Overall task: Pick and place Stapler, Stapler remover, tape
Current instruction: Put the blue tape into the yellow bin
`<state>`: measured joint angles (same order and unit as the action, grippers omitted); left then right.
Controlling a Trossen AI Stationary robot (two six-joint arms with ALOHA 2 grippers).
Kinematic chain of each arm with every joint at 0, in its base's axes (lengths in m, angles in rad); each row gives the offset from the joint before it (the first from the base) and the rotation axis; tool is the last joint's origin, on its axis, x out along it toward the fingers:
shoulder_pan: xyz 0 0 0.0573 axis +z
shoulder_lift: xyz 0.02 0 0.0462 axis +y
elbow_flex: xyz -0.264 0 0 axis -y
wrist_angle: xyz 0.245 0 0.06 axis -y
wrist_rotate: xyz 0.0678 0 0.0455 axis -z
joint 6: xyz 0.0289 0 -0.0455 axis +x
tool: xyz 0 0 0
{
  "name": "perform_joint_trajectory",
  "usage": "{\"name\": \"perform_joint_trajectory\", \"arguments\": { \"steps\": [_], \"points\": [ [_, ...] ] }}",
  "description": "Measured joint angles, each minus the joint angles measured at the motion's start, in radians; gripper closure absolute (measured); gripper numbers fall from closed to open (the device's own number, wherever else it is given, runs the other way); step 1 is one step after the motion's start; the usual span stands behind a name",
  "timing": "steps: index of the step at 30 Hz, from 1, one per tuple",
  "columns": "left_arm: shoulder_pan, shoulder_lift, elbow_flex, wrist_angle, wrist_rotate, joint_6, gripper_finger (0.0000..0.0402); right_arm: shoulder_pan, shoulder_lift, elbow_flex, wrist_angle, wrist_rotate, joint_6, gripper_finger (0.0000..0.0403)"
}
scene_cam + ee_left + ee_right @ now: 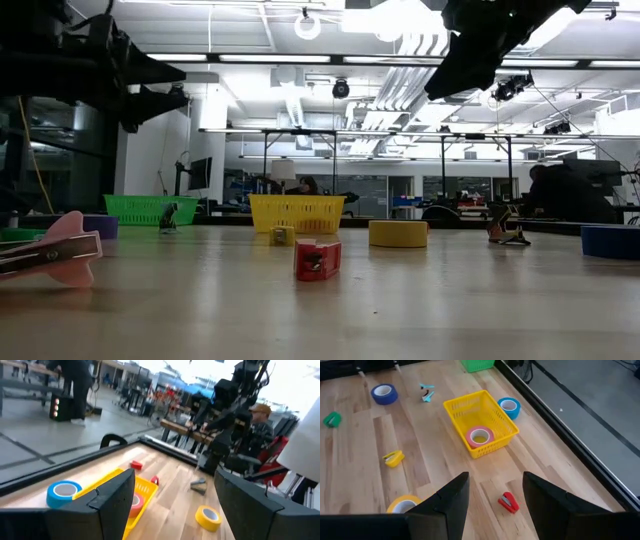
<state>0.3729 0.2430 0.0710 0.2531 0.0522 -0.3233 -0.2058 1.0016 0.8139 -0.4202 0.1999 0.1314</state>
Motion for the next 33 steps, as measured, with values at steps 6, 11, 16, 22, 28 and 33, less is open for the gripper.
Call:
{"name": "perform_joint_trajectory", "arguments": {
  "steps": [6,11,16,22,28,33],
  "points": [
    [0.000,0.252,0.131,0.001,0.011,0.008,0.0133,0.000,0.000,0.000,0.000,0.000,0.002,0.0227],
    [0.005,0.480,0.278,-0.002,0.018,0.085,0.0133,-0.002,0.000,0.000,0.000,0.001,0.023,0.0227],
    [0.131,0.720,0.492,-0.147,0.152,0.063,0.0133,-0.002,0.000,0.000,0.000,0.037,0.089,0.0227],
    [0.291,1.044,0.753,-0.338,0.380,0.091,0.0133,-0.002,0.000,0.000,0.000,0.037,0.021,0.0227],
    [0.370,1.239,0.933,-0.437,0.431,0.101,0.0133,-0.002,0.000,0.000,0.000,0.034,-0.016,0.0227],
    [0.389,1.314,1.049,-0.514,0.240,0.114,0.0133,-0.002,0.000,0.000,-0.001,0.033,-0.027,0.0227]
  ]
}}
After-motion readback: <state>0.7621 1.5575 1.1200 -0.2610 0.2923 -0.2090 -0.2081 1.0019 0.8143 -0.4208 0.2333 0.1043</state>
